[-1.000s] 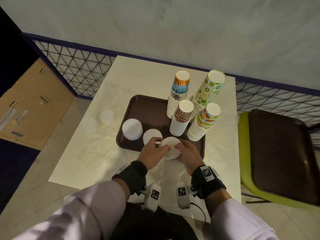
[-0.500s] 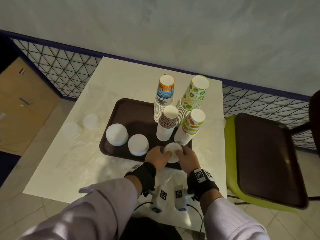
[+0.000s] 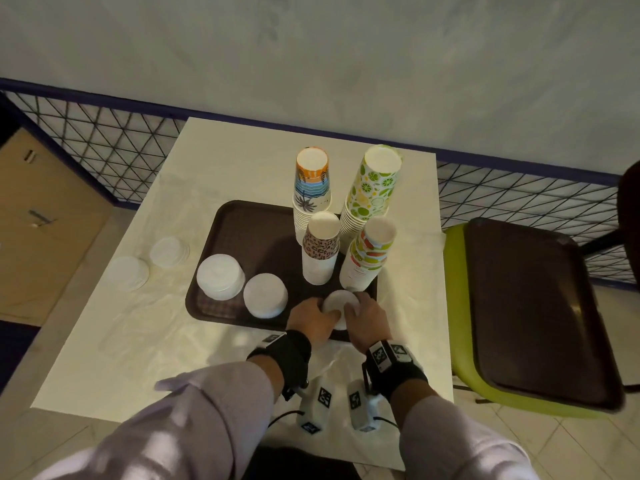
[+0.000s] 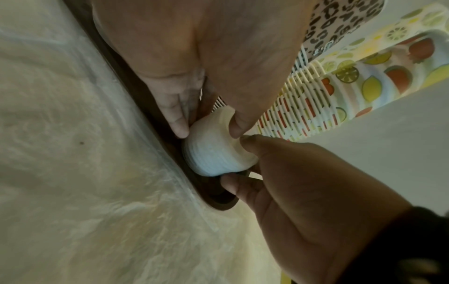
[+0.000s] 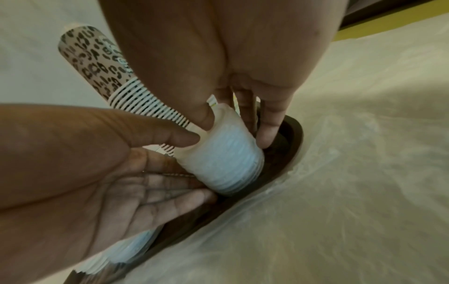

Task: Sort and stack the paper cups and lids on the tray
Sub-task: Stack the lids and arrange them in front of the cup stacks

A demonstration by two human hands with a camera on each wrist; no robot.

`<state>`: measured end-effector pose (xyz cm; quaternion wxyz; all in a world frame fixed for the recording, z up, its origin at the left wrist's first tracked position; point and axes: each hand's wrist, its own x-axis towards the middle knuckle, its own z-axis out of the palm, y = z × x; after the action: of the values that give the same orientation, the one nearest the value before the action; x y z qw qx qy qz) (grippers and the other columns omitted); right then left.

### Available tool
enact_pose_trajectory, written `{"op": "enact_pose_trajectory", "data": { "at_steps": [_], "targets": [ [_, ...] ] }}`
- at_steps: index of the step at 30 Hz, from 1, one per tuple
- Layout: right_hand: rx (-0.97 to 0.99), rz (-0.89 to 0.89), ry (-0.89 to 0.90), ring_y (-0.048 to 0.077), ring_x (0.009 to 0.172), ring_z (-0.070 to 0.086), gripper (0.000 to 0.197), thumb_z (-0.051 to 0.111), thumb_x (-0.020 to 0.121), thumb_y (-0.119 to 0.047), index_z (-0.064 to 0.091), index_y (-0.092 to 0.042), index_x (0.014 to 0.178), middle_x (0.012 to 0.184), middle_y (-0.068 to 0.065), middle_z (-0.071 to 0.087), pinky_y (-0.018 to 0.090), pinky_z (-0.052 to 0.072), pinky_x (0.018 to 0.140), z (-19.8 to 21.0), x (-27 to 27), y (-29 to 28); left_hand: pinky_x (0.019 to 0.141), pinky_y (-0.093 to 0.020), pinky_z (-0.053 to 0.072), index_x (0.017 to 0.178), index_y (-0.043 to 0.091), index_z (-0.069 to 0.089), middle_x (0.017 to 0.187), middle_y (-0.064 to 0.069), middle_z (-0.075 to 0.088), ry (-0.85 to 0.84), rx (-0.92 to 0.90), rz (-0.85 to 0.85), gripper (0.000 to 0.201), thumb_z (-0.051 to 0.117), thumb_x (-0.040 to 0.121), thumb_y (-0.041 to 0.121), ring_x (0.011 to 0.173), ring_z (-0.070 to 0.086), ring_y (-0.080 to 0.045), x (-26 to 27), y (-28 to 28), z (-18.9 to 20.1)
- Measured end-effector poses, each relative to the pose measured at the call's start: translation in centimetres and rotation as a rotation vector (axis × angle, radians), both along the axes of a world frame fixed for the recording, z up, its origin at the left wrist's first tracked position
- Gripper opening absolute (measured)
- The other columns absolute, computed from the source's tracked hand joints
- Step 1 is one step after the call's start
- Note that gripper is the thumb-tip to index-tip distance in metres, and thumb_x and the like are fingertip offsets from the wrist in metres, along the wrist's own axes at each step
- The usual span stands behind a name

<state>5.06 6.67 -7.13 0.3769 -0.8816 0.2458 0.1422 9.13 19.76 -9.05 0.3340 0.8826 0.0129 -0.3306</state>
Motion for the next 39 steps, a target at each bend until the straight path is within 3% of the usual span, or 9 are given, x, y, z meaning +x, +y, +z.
{"op": "enact_pose_trajectory", "data": {
  "at_steps": [8,14,17,20,23,28,31,35,39],
  "targets": [
    [-0.066,0.035,-0.021,0.03,0.119,0.058,0.04,0.048,0.1,-0.022,0.051,-0.012,0.139,0.132,0.013,0.06,0.037,0.046,0.1,0.0,-0.3,-0.5,0.085,-0.029,0.045,0.131,0.013,0.065,0.125,-0.007,0.07,0.058,-0.019,-0.017,0.045,0.06,0.098,0.043,0.11,0.064,-0.023,0.3,-0.4,-0.1],
    [-0.046,0.013,-0.084,0.03,0.123,0.056,0.042,0.05,0.101,-0.022,0.048,-0.011,0.142,0.138,0.012,0.058,0.034,0.043,0.101,0.5,-1.0,-0.9,0.069,-0.023,0.043,0.124,0.008,0.065,0.11,-0.005,0.07,0.023,-0.069,0.079,0.044,0.06,0.097,0.043,0.084,0.059,-0.011,-0.1,-0.1,1.0],
    [-0.059,-0.013,-0.184,0.03,0.121,0.055,0.04,0.053,0.099,-0.021,0.053,-0.011,0.139,0.135,0.011,0.058,0.036,0.043,0.101,1.4,-2.1,-1.0,0.093,-0.03,0.048,0.141,0.009,0.053,0.125,-0.006,0.069,-0.011,-0.095,0.138,0.055,0.06,0.098,0.043,0.11,0.064,-0.023,-0.4,0.9,3.3],
    [-0.152,-0.015,-0.381,0.032,0.111,0.055,0.032,0.062,0.091,-0.01,0.063,-0.011,0.123,0.122,0.011,0.058,0.04,0.046,0.096,2.5,-3.4,-0.9,0.087,-0.03,0.05,0.134,0.016,0.051,0.092,0.006,0.068,-0.103,-0.166,0.186,0.044,0.064,0.099,0.039,0.093,0.066,-0.015,-0.8,2.8,6.2],
    [-0.222,-0.017,-0.54,0.031,0.099,0.053,0.025,0.066,0.084,-0.002,0.069,-0.012,0.107,0.109,0.01,0.056,0.033,0.042,0.086,4.0,-4.2,-0.2,0.072,-0.024,0.048,0.117,0.022,0.055,0.089,0.005,0.066,-0.221,-0.191,0.207,0.029,0.068,0.097,0.038,0.083,0.065,-0.013,-0.9,5.3,8.9],
    [-0.177,0.098,-0.705,0.025,0.093,0.051,0.016,0.068,0.083,-0.005,0.068,-0.015,0.096,0.099,0.004,0.055,0.033,0.045,0.082,6.4,-3.6,3.4,0.068,-0.021,0.046,0.106,0.02,0.059,0.087,0.009,0.064,-0.405,-0.19,0.287,0.019,0.065,0.1,0.037,0.08,0.061,-0.007,-0.9,11.0,11.4],
    [-0.122,0.203,-0.683,0.023,0.092,0.051,0.01,0.066,0.087,-0.014,0.068,-0.018,0.095,0.099,0.001,0.053,0.033,0.045,0.081,7.8,-2.1,6.8,0.061,-0.021,0.041,0.098,0.018,0.058,0.084,0.004,0.063,-0.453,-0.176,0.385,0.015,0.061,0.102,0.032,0.074,0.059,-0.01,-0.4,15.1,11.8],
    [-0.001,0.341,-0.612,0.021,0.093,0.05,0.019,0.052,0.089,-0.029,0.064,-0.021,0.102,0.104,-0.001,0.051,0.032,0.044,0.082,8.9,0.9,12.0,0.066,-0.031,0.044,0.1,0.016,0.059,0.09,-0.004,0.065,-0.441,-0.188,0.566,0.016,0.054,0.104,0.031,0.082,0.06,-0.022,0.9,21.3,11.6],
    [0.105,0.433,-0.575,0.02,0.096,0.052,0.022,0.05,0.09,-0.028,0.061,-0.021,0.108,0.107,-0.003,0.051,0.036,0.048,0.087,9.3,4.4,17.5,0.069,-0.024,0.04,0.108,0.016,0.058,0.092,0.005,0.06,-0.49,-0.143,0.709,0.012,0.055,0.103,0.027,0.083,0.057,-0.013,2.6,27.3,11.2]
  ]
}}
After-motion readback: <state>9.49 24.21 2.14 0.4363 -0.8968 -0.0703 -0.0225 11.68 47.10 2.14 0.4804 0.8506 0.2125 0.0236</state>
